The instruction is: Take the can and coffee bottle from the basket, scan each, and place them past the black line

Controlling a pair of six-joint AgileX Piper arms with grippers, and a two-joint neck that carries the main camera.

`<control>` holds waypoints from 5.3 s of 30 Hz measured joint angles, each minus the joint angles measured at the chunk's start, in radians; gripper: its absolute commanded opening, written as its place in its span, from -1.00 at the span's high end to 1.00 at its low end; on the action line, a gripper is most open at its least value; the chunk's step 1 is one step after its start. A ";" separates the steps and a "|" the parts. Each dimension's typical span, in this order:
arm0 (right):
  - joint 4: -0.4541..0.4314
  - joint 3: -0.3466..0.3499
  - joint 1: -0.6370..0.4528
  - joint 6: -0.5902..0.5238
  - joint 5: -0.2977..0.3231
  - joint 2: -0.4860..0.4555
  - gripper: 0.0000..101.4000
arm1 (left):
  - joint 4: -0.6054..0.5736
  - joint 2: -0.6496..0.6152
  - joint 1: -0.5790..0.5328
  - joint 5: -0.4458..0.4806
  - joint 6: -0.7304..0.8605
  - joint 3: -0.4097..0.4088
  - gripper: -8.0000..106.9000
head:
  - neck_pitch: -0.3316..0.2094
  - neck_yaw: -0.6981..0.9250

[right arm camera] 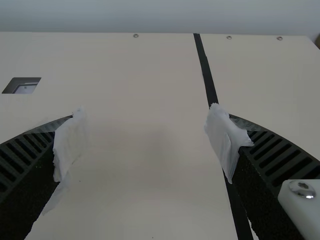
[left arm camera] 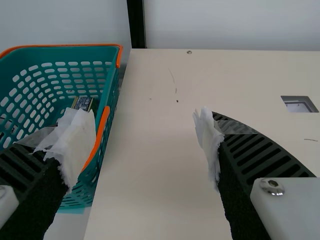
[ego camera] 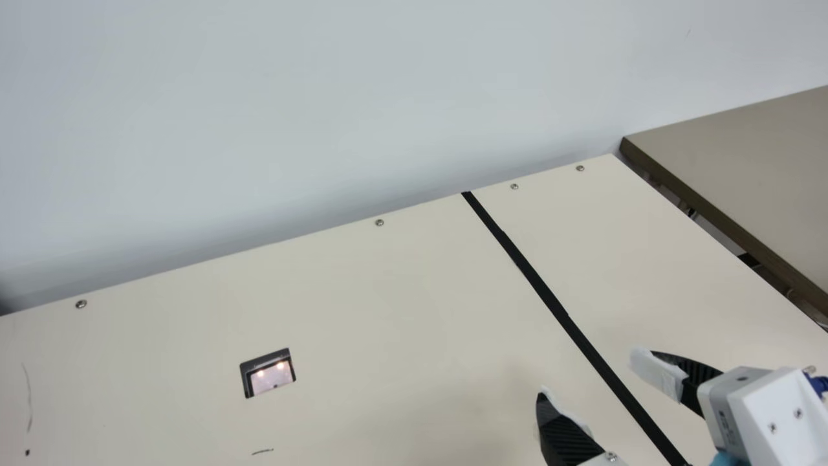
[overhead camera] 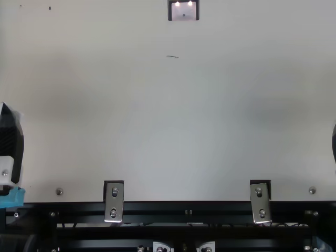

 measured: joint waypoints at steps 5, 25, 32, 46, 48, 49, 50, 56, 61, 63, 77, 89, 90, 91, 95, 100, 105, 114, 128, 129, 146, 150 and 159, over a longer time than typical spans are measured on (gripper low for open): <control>0.000 0.000 0.000 0.000 0.000 0.000 -1.00 | 0.000 0.000 0.000 0.000 0.000 0.000 -0.71 | 0.000 0.000; 0.000 0.000 0.000 0.000 0.000 0.000 -1.00 | 0.000 0.000 0.000 0.000 0.000 0.000 -0.71 | 0.000 0.000; 0.000 -0.005 0.000 0.001 0.005 0.002 -1.00 | 0.000 0.000 0.000 0.000 0.000 0.000 -0.71 | 0.000 0.000; 0.034 -0.284 0.029 0.024 0.197 0.058 -1.00 | 0.000 0.000 0.000 0.000 0.000 0.000 -0.71 | 0.000 0.000; 0.049 -0.345 0.031 0.020 0.231 0.067 -1.00 | 0.000 0.000 0.000 0.000 0.000 0.000 -0.71 | 0.000 0.000; 0.059 -0.375 0.031 0.016 0.251 0.072 -1.00 | 0.000 0.000 0.000 0.000 0.000 0.000 -0.71 | 0.005 0.000; 0.068 -0.405 0.031 0.014 0.270 0.077 -1.00 | 0.000 0.000 0.000 0.000 0.000 0.000 -0.71 | 0.005 0.000; 0.154 -0.576 0.022 0.049 0.392 0.113 -1.00 | 0.000 0.000 0.000 0.000 0.000 0.000 -0.71 | 0.005 0.000; 0.251 -0.692 0.020 0.128 0.499 0.143 -1.00 | 0.000 0.000 0.000 0.000 0.000 0.000 -0.71 | 0.000 0.000; 0.288 -0.718 0.024 0.160 0.530 0.149 -1.00 | 0.000 0.000 0.000 0.000 0.000 0.000 -0.71 | 0.000 0.000; 0.391 -0.687 0.085 0.266 0.556 0.155 -1.00 | 0.000 0.000 0.000 0.000 0.000 0.000 -0.71 | 0.000 0.000; 0.391 -0.687 0.085 0.266 0.556 0.155 -1.00 | 0.000 0.000 0.000 0.000 0.000 0.000 -0.71 | 0.000 0.015; 0.391 -0.687 0.085 0.266 0.556 0.155 -1.00 | 0.000 0.000 0.000 0.000 0.000 0.000 -0.71 | 0.005 0.026; 0.391 -0.687 0.085 0.266 0.554 0.155 -1.00 | 0.000 0.000 0.000 0.000 0.000 0.000 -0.71 | 0.005 0.031; 0.391 -0.687 0.085 0.266 0.554 0.155 -1.00 | 0.000 0.000 0.000 0.000 0.000 0.000 -0.71 | 0.041 0.123; 0.391 -0.687 0.085 0.266 0.554 0.155 -1.00 | 0.000 0.000 0.000 0.000 0.000 0.000 -0.71 | 0.067 0.297; 0.391 -0.687 0.085 0.266 0.554 0.155 -1.00 | 0.000 0.000 0.000 0.000 0.000 0.000 -0.71 | 0.072 0.471; 0.391 -0.687 0.085 0.266 0.554 0.155 -1.00 | 0.000 0.000 0.000 0.000 0.000 0.000 -0.71 | 0.026 0.758; 0.391 -0.687 0.085 0.266 0.554 0.155 -1.00 | 0.000 0.000 0.000 0.000 0.000 0.000 -0.71 | -0.015 1.024; 0.391 -0.687 0.085 0.266 0.554 0.155 -1.00 | 0.000 0.000 0.000 0.000 0.000 0.000 -0.71 | -0.015 1.024; 0.391 -0.687 0.085 0.266 0.554 0.155 -1.00 | 0.059 0.198 0.038 -0.100 -0.070 -0.152 -0.71 | -0.015 1.024; 0.391 -0.687 0.085 0.266 0.554 0.155 -1.00 | 0.100 0.327 0.064 -0.145 -0.089 -0.258 -0.71 | -0.015 1.019; 0.391 -0.687 0.085 0.266 0.554 0.155 -1.00 | 0.050 0.657 0.193 -0.172 0.026 -0.528 -0.71 | -0.010 1.024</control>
